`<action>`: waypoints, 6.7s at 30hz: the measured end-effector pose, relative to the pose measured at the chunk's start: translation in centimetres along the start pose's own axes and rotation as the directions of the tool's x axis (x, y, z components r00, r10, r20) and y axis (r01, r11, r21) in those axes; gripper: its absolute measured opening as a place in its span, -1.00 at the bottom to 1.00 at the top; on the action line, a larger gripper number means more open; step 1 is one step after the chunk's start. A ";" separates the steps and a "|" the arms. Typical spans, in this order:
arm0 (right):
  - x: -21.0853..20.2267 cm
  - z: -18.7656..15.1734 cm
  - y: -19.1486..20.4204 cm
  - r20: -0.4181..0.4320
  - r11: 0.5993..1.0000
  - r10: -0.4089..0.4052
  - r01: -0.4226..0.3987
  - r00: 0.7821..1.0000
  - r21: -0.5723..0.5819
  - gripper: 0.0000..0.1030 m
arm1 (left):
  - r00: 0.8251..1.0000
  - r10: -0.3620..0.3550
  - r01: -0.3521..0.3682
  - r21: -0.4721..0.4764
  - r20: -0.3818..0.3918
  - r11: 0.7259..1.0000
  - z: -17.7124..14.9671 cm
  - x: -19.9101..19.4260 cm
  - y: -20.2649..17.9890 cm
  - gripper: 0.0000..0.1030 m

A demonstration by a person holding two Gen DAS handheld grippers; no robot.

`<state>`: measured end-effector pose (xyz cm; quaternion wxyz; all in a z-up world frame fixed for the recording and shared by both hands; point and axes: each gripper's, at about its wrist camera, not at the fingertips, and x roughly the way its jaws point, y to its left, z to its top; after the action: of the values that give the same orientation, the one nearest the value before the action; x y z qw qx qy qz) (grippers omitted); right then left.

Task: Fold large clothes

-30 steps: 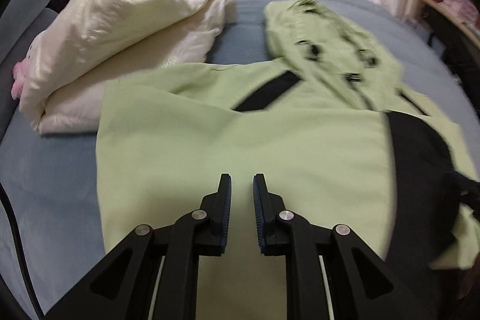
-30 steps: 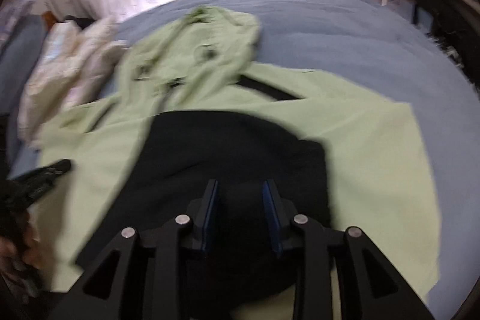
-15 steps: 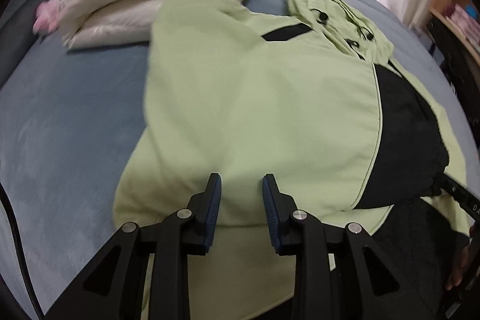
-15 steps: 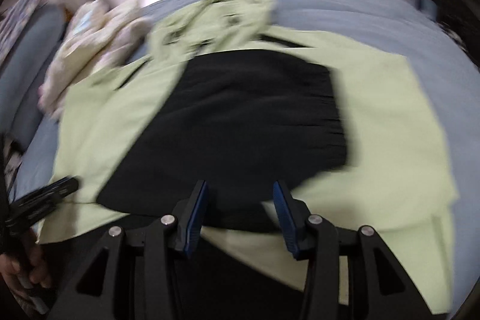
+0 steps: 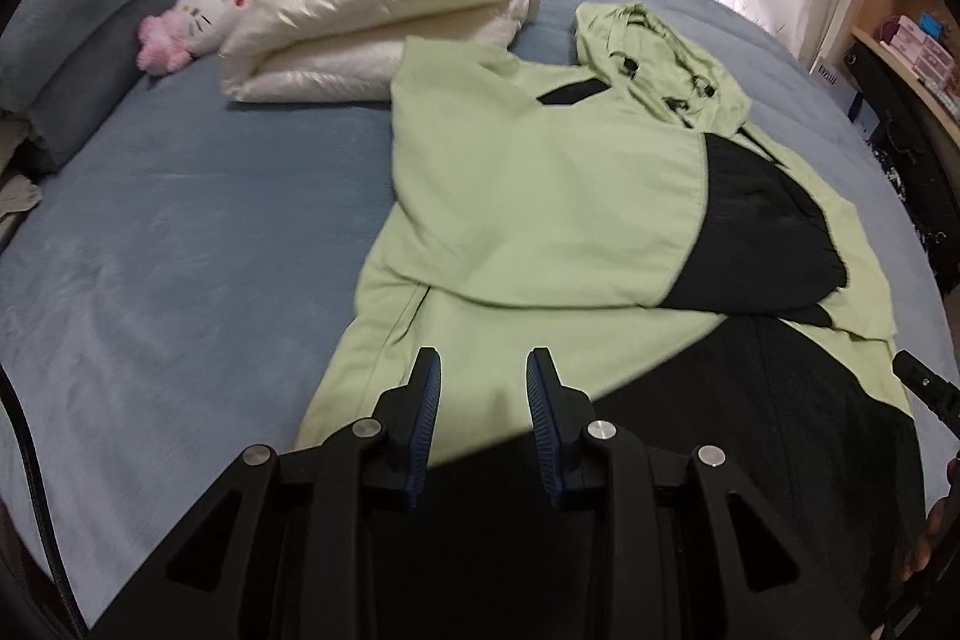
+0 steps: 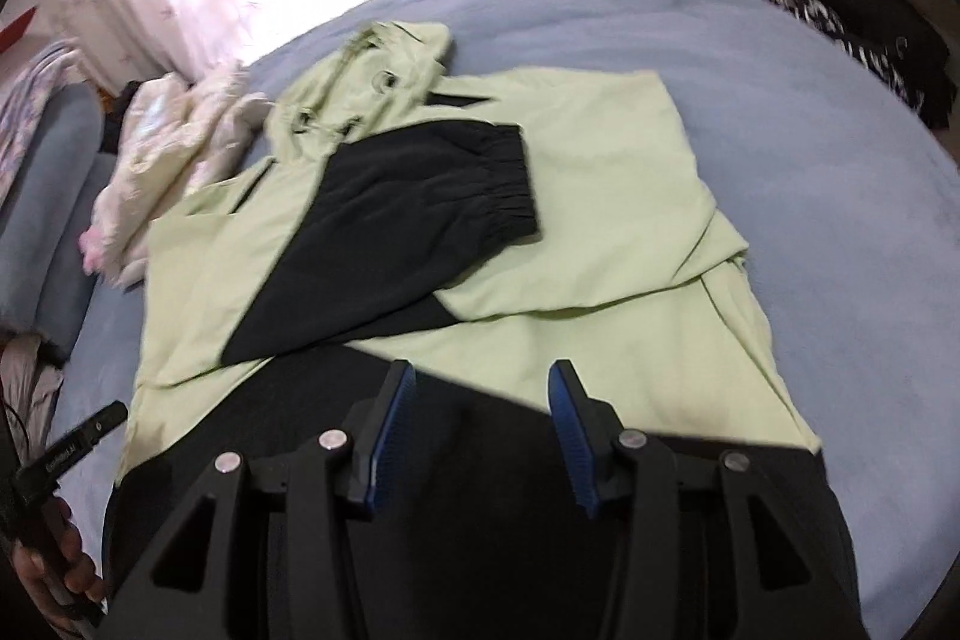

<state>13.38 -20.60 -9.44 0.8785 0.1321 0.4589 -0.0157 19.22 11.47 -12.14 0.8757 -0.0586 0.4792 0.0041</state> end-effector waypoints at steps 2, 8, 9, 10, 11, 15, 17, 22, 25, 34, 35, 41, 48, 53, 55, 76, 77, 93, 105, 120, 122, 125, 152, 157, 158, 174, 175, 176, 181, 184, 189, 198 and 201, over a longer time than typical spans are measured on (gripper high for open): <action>-1.6 -0.6 0.8 0.021 1.000 0.002 -0.002 1.000 -0.029 0.05 | 1.000 0.002 -0.002 -0.001 0.016 1.000 -0.9 -2.0 0.1 -0.45; -6.3 -2.9 2.3 0.075 0.997 0.034 -0.029 0.997 -0.067 0.08 | 0.998 0.000 0.000 -0.005 0.059 1.000 -3.6 -7.0 0.6 -0.29; -6.9 -3.3 2.5 0.081 0.997 0.037 -0.031 0.996 -0.076 0.08 | 0.998 -0.001 0.001 -0.003 0.066 1.000 -4.1 -7.7 0.6 -0.27; -7.4 -3.7 2.6 0.084 0.996 0.038 -0.031 0.996 -0.083 0.08 | 0.998 0.000 0.000 0.000 0.068 1.000 -4.5 -8.2 0.6 -0.26; -7.9 -4.1 2.8 0.086 0.995 0.041 -0.033 0.995 -0.094 0.08 | 0.998 0.001 -0.001 0.001 0.068 1.000 -4.8 -8.5 0.8 -0.26; -9.9 -5.8 3.3 0.103 0.991 0.043 -0.029 0.994 -0.133 0.08 | 0.997 -0.004 0.002 0.016 0.077 1.000 -6.5 -10.4 0.9 -0.25; -10.6 -6.4 3.4 0.108 0.989 0.044 -0.028 0.993 -0.145 0.08 | 0.996 0.004 -0.006 0.023 0.085 1.000 -7.1 -10.9 1.1 -0.24; -11.7 -7.8 2.6 0.110 0.987 0.026 -0.008 0.994 -0.160 0.08 | 0.996 0.006 -0.007 0.013 0.089 1.000 -8.5 -12.1 1.8 -0.16; -12.1 -8.8 1.8 0.105 0.987 0.011 0.006 0.994 -0.158 0.09 | 0.996 0.016 -0.018 0.019 0.084 1.000 -9.3 -12.4 2.1 -0.16; -13.3 -10.5 -1.9 0.102 0.991 -0.044 0.057 0.994 -0.124 0.09 | 0.996 0.070 -0.072 0.026 0.051 0.997 -11.5 -12.2 4.3 0.01; -13.4 -10.7 -2.5 0.098 0.991 -0.050 0.062 0.994 -0.117 0.09 | 0.996 0.074 -0.075 0.022 0.042 0.997 -11.9 -12.1 4.8 0.01; -13.3 -11.8 -6.2 0.050 0.993 -0.077 0.081 0.996 -0.084 0.09 | 1.000 0.003 -0.004 -0.026 -0.029 1.000 -13.0 -10.7 8.9 0.01; -13.3 -13.2 -11.8 0.004 0.995 -0.096 0.096 0.995 -0.005 0.09 | 0.965 -0.230 0.212 -0.135 -0.130 0.968 -14.5 -7.3 13.2 0.01; -12.9 -14.3 -14.8 -0.049 0.999 -0.023 0.025 0.999 0.048 0.09 | 0.925 -0.350 0.328 -0.152 -0.149 0.932 -15.2 -5.5 13.8 0.07; -12.3 -14.7 -15.5 -0.073 0.998 -0.002 0.007 0.997 0.067 0.08 | 0.916 -0.369 0.347 -0.149 -0.156 0.926 -15.4 -5.0 13.7 0.17; -8.5 -16.0 -17.9 -0.045 0.949 0.241 -0.226 0.969 0.219 -0.19 | 0.950 -0.280 0.288 0.038 -0.139 0.957 -15.9 -3.2 9.5 0.85; -8.4 -16.0 -17.8 -0.041 0.951 0.235 -0.221 0.971 0.216 -0.19 | 0.950 -0.277 0.286 0.040 -0.146 0.958 -15.9 -3.2 9.4 0.84; -11.0 -14.1 -16.4 0.032 0.958 0.192 -0.194 0.981 0.209 -0.87 | 0.931 -0.353 0.335 -0.172 -0.092 0.926 -14.6 -6.3 9.4 -0.89; -18.3 -11.1 -13.8 0.188 0.931 0.283 -0.317 0.940 0.180 -0.93 | 0.894 -0.436 0.449 -0.219 0.108 0.866 -12.4 -15.2 8.1 -0.99; -19.3 -12.0 -15.3 0.194 0.941 0.249 -0.285 0.949 0.183 -0.95 | 0.945 -0.326 0.309 -0.237 -0.035 0.921 -13.1 -10.7 12.6 -0.35; -18.4 -12.3 -16.0 0.169 0.938 0.255 -0.286 0.952 0.197 -0.95 | 0.939 -0.335 0.300 -0.297 -0.073 0.906 -13.8 -8.8 14.7 -0.30; -16.8 -12.6 -18.0 0.106 0.911 0.306 -0.323 0.946 0.257 -0.88 | 0.912 -0.396 0.351 -0.294 -0.108 0.889 -15.0 -7.2 16.3 0.25; -7.2 -14.1 -17.3 -0.088 0.825 0.525 -0.481 0.846 0.297 -0.38 | 0.852 -0.500 0.468 -0.203 -0.156 0.860 -17.5 -3.3 13.3 -0.08; -8.3 -13.8 -16.9 -0.049 0.845 0.487 -0.456 0.872 0.281 -0.80 | 0.852 -0.519 0.474 -0.320 -0.070 0.821 -17.2 -4.4 14.1 -0.88; -8.8 -13.7 -16.7 -0.029 0.840 0.492 -0.466 0.870 0.276 -0.83 | 0.845 -0.533 0.494 -0.313 -0.047 0.811 -17.0 -5.0 13.8 -0.89; -20.4 -11.1 -13.6 0.241 0.727 0.634 -0.673 0.735 0.138 -0.93 | 0.638 -0.712 0.770 -0.242 0.292 0.591 -15.4 -16.6 13.9 -0.95; -20.9 -11.0 -13.6 0.247 0.723 0.639 -0.678 0.729 0.131 -0.93 | 0.633 -0.716 0.775 -0.239 0.295 0.585 -15.3 -17.0 14.0 -0.95; -21.5 -10.7 -13.7 0.259 0.721 0.639 -0.681 0.724 0.124 -0.93 | 0.627 -0.719 0.779 -0.246 0.300 0.577 -15.1 -17.4 14.1 -0.95; -21.3 -8.3 -15.4 0.321 0.713 0.597 -0.670 0.735 0.209 -0.93 | 0.629 -0.692 0.777 -0.297 0.354 0.555 -12.4 -17.5 15.1 -0.95; -20.1 -6.3 -16.9 0.363 0.698 0.559 -0.659 0.746 0.279 -0.93 | 0.645 -0.650 0.764 -0.327 0.401 0.556 -9.1 -16.6 15.6 -0.95; -15.9 1.8 -17.6 0.396 0.692 0.500 -0.630 0.771 0.354 -0.93 | 0.705 -0.579 0.707 -0.342 0.409 0.619 -0.8 -12.9 14.6 -0.94; -3.6 14.7 -16.4 0.303 0.784 0.255 -0.379 0.918 0.491 0.29 | 0.860 -0.417 0.510 -0.467 0.293 0.722 14.0 -0.1 13.3 0.28; -0.2 15.1 -15.8 0.230 0.829 0.223 -0.308 0.947 0.467 0.29 | 0.906 -0.358 0.423 -0.456 0.226 0.783 14.9 3.4 13.3 0.29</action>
<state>23.03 -39.58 -4.54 0.8432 0.4143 0.3419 -0.0214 32.73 26.06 -8.37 0.8412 -0.3786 0.3827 -0.0512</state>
